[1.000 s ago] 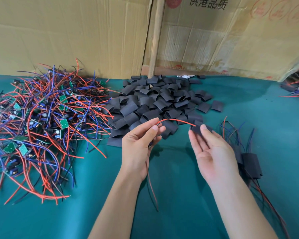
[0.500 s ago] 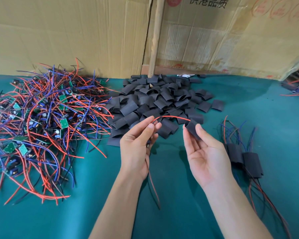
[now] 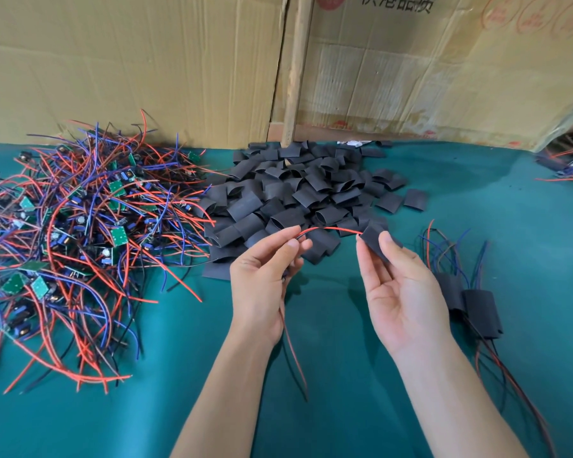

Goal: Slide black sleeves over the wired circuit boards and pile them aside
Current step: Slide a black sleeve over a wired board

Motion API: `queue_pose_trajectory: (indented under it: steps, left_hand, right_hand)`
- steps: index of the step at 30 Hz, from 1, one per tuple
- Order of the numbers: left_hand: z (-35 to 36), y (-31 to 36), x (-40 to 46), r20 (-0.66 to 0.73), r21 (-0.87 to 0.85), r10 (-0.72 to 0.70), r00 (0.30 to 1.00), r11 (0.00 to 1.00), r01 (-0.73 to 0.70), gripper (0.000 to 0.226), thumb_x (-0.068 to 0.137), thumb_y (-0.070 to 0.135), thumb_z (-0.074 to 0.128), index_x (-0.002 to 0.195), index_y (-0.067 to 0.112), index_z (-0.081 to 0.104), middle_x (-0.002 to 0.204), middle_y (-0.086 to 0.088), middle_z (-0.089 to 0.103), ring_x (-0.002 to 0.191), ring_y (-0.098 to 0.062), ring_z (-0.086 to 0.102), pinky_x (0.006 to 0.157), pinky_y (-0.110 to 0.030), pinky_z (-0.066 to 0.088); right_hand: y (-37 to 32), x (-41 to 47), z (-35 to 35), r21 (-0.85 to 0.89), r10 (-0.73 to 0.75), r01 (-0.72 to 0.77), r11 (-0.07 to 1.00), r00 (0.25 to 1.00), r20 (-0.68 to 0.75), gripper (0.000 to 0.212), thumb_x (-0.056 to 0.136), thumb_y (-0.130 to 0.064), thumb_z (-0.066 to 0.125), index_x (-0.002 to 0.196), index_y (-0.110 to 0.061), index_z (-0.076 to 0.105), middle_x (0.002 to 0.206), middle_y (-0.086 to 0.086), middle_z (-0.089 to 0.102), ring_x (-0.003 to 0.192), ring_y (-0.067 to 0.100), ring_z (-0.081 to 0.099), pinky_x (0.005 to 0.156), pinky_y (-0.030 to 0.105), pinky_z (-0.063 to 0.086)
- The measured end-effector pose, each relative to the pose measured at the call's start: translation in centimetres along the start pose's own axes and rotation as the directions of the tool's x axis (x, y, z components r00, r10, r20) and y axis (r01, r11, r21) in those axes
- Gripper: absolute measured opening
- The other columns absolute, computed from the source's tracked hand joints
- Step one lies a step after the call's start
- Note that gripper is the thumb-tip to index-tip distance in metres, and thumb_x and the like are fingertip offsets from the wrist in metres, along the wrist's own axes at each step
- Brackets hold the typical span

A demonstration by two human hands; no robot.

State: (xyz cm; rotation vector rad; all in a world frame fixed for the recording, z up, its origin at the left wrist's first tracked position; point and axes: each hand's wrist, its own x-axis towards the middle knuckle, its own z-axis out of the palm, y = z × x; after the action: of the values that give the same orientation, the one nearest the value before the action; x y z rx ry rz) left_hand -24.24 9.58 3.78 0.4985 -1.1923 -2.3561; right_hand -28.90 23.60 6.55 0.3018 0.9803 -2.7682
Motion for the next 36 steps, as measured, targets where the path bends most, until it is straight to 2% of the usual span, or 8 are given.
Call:
queue_pose_trajectory:
  steps: [8, 13, 16, 22, 26, 30, 34, 36]
  left_hand:
    - [0.3, -0.4, -0.1, 0.011, 0.079, 0.040, 0.999, 0.996, -0.041, 0.026, 0.093, -0.004, 0.065, 0.088, 0.015, 0.081, 0.086, -0.012, 0.078, 0.085, -0.016, 0.074, 0.071, -0.019, 0.054]
    - [0.3, -0.6, 0.0, 0.011, 0.102, 0.050, 0.999, 0.993, -0.051, 0.026, 0.093, -0.004, 0.065, 0.088, 0.015, 0.082, 0.086, -0.012, 0.079, 0.085, -0.015, 0.074, 0.070, -0.018, 0.054]
    - [0.2, -0.8, 0.0, 0.020, 0.134, 0.060, 0.998, 0.989, -0.062, 0.024, 0.093, -0.002, 0.066, 0.089, 0.015, 0.082, 0.087, -0.010, 0.079, 0.086, -0.016, 0.073, 0.072, -0.019, 0.054]
    - [0.0, -1.2, 0.2, 0.069, 0.234, 0.099, 0.993, 0.966, -0.112, 0.024, 0.094, 0.000, 0.066, 0.092, 0.017, 0.082, 0.087, -0.010, 0.079, 0.086, -0.016, 0.074, 0.073, -0.019, 0.053]
    - [0.1, -1.2, -0.1, 0.173, 0.344, 0.120, 0.978, 0.923, -0.174, 0.028, 0.094, 0.000, 0.065, 0.091, 0.022, 0.082, 0.087, -0.003, 0.080, 0.089, -0.018, 0.076, 0.073, -0.019, 0.054]
    - [0.4, -1.5, -0.3, 0.244, 0.405, 0.097, 0.965, 0.894, -0.192, 0.035, 0.095, -0.007, 0.052, 0.104, 0.019, 0.074, 0.094, 0.003, 0.078, 0.087, -0.018, 0.076, 0.070, -0.023, 0.055]
    - [0.6, -1.1, -0.6, 0.262, 0.385, 0.035, 0.965, 0.912, -0.138, 0.039, 0.086, 0.006, 0.038, 0.112, 0.016, 0.064, 0.105, -0.011, 0.075, 0.090, -0.030, 0.075, 0.069, -0.031, 0.057]
    - [0.6, -0.9, -0.6, 0.286, 0.356, 0.023, 0.958, 0.925, -0.128, 0.038, 0.091, -0.001, 0.035, 0.114, 0.011, 0.062, 0.111, -0.016, 0.073, 0.093, -0.030, 0.075, 0.074, -0.035, 0.060]
  right_hand:
    - [-1.4, 0.6, -0.5, -0.003, -0.082, 0.082, 0.997, 0.997, -0.003, 0.021, 0.068, -0.002, 0.077, 0.083, -0.006, 0.063, 0.090, 0.010, 0.075, 0.093, 0.020, 0.076, 0.079, 0.031, 0.062]
    - [-1.6, 0.9, -0.7, -0.188, -0.158, 0.158, 0.969, 0.987, 0.018, 0.023, 0.087, 0.005, 0.072, 0.085, -0.011, 0.055, 0.093, 0.011, 0.065, 0.094, 0.024, 0.072, 0.082, 0.033, 0.061]
    - [-1.9, 0.9, -0.8, -0.227, -0.177, 0.178, 0.958, 0.984, 0.025, 0.022, 0.088, 0.006, 0.070, 0.091, -0.010, 0.055, 0.099, 0.016, 0.062, 0.093, 0.028, 0.072, 0.083, 0.034, 0.061]
    - [-1.5, 0.6, -0.6, -0.341, -0.136, 0.143, 0.929, 0.990, 0.047, 0.023, 0.086, 0.008, 0.071, 0.086, -0.012, 0.060, 0.085, 0.010, 0.072, 0.084, 0.026, 0.072, 0.078, 0.033, 0.060]
    - [-0.5, 0.3, -0.4, -0.342, -0.098, 0.104, 0.934, 0.995, 0.035, 0.031, 0.083, 0.009, 0.074, 0.099, -0.013, 0.058, 0.088, 0.011, 0.069, 0.077, 0.025, 0.067, 0.071, 0.029, 0.058]
    - [1.0, -0.3, 0.0, -0.425, -0.080, 0.112, 0.898, 0.992, 0.093, 0.036, 0.076, 0.010, 0.077, 0.098, -0.013, 0.059, 0.085, 0.008, 0.076, 0.075, 0.022, 0.069, 0.064, 0.026, 0.055]
    - [1.7, -0.9, 0.2, -0.436, -0.007, 0.078, 0.897, 0.987, 0.162, 0.041, 0.065, 0.001, 0.080, 0.099, -0.011, 0.062, 0.095, 0.014, 0.078, 0.077, 0.022, 0.069, 0.062, 0.024, 0.052]
    - [1.7, -0.7, 0.1, -0.395, 0.014, 0.044, 0.918, 0.990, 0.143, 0.040, 0.069, 0.007, 0.080, 0.099, -0.013, 0.061, 0.097, 0.012, 0.078, 0.071, 0.020, 0.061, 0.058, 0.020, 0.049]
